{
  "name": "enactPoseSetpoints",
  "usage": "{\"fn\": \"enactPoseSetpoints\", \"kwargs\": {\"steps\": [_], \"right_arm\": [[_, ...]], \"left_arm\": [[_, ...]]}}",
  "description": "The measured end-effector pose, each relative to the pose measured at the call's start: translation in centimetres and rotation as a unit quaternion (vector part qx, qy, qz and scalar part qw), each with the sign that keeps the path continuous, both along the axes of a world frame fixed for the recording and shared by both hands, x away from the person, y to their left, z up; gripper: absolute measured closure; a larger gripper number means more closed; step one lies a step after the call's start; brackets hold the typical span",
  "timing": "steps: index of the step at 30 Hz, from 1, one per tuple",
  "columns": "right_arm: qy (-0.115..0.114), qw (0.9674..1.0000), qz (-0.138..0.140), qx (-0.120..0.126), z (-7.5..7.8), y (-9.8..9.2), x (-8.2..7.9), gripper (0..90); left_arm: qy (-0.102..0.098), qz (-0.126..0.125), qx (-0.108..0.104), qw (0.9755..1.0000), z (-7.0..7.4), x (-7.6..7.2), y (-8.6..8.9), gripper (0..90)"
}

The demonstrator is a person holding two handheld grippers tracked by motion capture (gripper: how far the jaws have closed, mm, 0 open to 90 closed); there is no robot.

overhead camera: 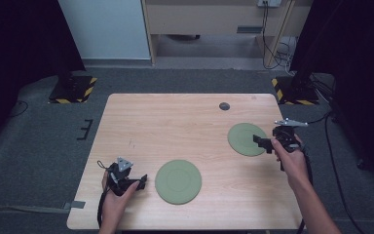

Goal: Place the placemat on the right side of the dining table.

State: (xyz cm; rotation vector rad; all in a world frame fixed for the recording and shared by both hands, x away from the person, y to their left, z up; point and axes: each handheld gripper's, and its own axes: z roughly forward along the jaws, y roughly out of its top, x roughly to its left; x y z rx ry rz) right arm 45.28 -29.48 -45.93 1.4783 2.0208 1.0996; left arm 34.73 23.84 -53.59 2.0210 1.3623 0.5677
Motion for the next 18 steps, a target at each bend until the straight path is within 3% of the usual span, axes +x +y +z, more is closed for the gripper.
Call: {"fn": "enactPoseSetpoints", "kwargs": {"steps": [18], "right_arm": [[-0.004, 0.9998, 0.014, -0.016, -0.4, 1.2, -2.4, 5.8]], "left_arm": [[0.0, 0.001, 0.0, 1.0, 0.0, 0.0, 0.0, 2.9]]}}
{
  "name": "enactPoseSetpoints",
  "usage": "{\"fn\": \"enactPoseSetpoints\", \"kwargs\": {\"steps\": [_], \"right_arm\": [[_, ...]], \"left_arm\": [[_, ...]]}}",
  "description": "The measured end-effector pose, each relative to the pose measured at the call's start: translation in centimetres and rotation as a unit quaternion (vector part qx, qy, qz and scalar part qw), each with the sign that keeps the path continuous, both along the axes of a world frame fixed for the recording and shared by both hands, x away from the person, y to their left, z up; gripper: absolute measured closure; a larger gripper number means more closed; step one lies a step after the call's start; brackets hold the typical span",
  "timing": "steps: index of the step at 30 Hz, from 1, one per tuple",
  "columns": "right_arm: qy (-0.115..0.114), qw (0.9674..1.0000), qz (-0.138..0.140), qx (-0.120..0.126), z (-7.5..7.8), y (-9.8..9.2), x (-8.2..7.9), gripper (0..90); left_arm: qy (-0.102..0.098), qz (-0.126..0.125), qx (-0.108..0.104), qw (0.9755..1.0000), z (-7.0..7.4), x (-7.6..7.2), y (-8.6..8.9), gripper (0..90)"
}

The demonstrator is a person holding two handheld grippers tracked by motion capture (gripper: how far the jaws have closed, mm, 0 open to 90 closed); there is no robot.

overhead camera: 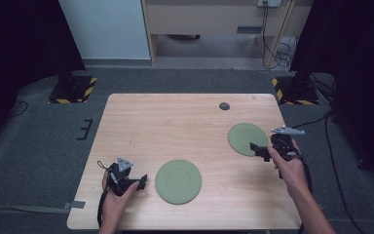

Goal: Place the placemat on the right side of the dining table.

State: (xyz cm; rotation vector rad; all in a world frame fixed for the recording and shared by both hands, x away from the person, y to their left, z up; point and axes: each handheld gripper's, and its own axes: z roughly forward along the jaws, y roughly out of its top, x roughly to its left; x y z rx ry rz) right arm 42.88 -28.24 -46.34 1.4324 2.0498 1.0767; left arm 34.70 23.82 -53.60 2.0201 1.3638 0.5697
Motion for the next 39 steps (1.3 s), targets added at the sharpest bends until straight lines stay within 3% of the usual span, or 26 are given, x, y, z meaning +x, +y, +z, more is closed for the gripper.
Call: {"fn": "enactPoseSetpoints", "kwargs": {"steps": [8, 33, 39], "right_arm": [[0.015, 0.9998, 0.009, -0.002, -0.4, 1.1, -0.4, 6.4], [0.031, 0.9984, 0.043, -0.018, -2.1, 4.7, -1.3, 6.3], [0.06, 0.9962, 0.051, -0.037, -3.1, 6.1, -1.5, 6.3]], "left_arm": [[0.0, 0.001, 0.0, 1.0, 0.0, 0.0, 0.0, 2.9], [0.0, -0.002, 0.0, 1.0, 0.0, -0.1, -0.1, 2.9], [0.0, -0.002, 0.0, 1.0, 0.0, -0.1, -0.1, 2.9]]}}
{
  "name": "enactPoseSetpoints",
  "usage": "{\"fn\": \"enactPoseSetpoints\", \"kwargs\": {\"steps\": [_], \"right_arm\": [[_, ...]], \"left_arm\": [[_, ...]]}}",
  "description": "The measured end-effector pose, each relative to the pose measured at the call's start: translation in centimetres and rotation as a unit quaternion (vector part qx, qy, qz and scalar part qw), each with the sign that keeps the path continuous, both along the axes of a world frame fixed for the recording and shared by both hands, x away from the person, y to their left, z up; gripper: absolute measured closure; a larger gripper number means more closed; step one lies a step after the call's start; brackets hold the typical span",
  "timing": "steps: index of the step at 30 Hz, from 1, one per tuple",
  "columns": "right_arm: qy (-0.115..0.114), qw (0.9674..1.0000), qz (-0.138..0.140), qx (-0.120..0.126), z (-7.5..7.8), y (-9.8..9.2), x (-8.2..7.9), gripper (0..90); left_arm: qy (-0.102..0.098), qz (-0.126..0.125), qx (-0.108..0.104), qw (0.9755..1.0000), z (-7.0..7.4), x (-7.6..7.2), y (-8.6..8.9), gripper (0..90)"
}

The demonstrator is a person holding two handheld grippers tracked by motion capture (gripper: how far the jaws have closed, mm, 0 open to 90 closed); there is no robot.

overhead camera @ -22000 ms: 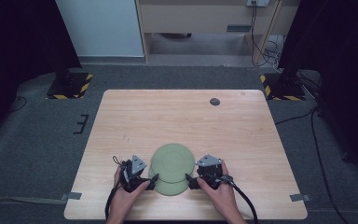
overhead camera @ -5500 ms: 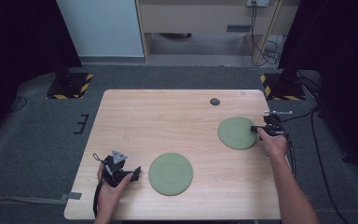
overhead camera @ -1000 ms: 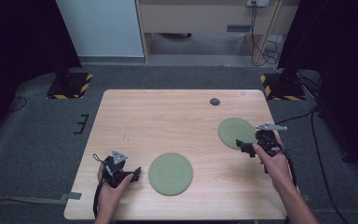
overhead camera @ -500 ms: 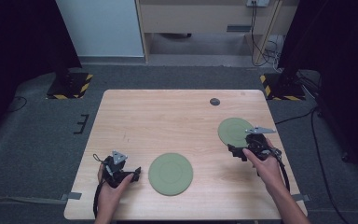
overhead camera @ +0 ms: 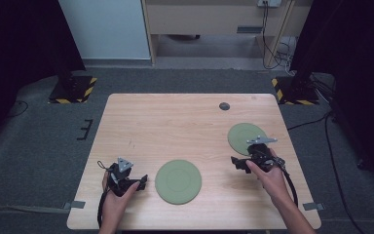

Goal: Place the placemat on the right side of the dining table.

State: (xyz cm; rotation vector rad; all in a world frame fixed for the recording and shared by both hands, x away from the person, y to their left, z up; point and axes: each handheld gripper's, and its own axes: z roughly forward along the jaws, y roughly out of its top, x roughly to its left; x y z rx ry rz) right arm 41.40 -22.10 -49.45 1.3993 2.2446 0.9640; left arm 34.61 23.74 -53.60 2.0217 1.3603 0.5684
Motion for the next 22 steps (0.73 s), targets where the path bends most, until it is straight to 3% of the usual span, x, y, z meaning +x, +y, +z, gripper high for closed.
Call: {"fn": "enactPoseSetpoints", "kwargs": {"steps": [5, 11, 13, 14, 19, 22], "right_arm": [[0.018, 0.9993, 0.029, -0.017, -1.6, 2.6, -0.4, 6.1], [0.03, 0.9985, 0.037, -0.028, -3.4, 4.3, -0.5, 5.3], [0.008, 0.9984, 0.035, -0.045, -3.7, 5.1, -0.6, 5.4], [0.008, 0.9984, 0.035, -0.045, -3.7, 5.1, -0.6, 5.4], [-0.026, 0.999, 0.027, -0.025, -4.4, 5.5, -1.2, 3.7], [-0.025, 0.999, 0.028, -0.026, -4.5, 5.5, -1.1, 0.3]], "left_arm": [[0.0, 0.0, 0.0, 1.0, 0.0, 0.0, 0.0, 2.9], [0.0, -0.001, 0.0, 1.0, 0.0, 0.0, 0.0, 2.9], [0.0, -0.002, 0.0, 1.0, 0.0, 0.0, 0.0, 2.8], [0.0, -0.002, 0.0, 1.0, 0.0, 0.0, 0.0, 2.8], [0.0, -0.002, 0.0, 1.0, 0.0, 0.0, 0.0, 2.9], [0.0, -0.002, 0.0, 1.0, 0.0, 0.0, 0.0, 2.9]]}}
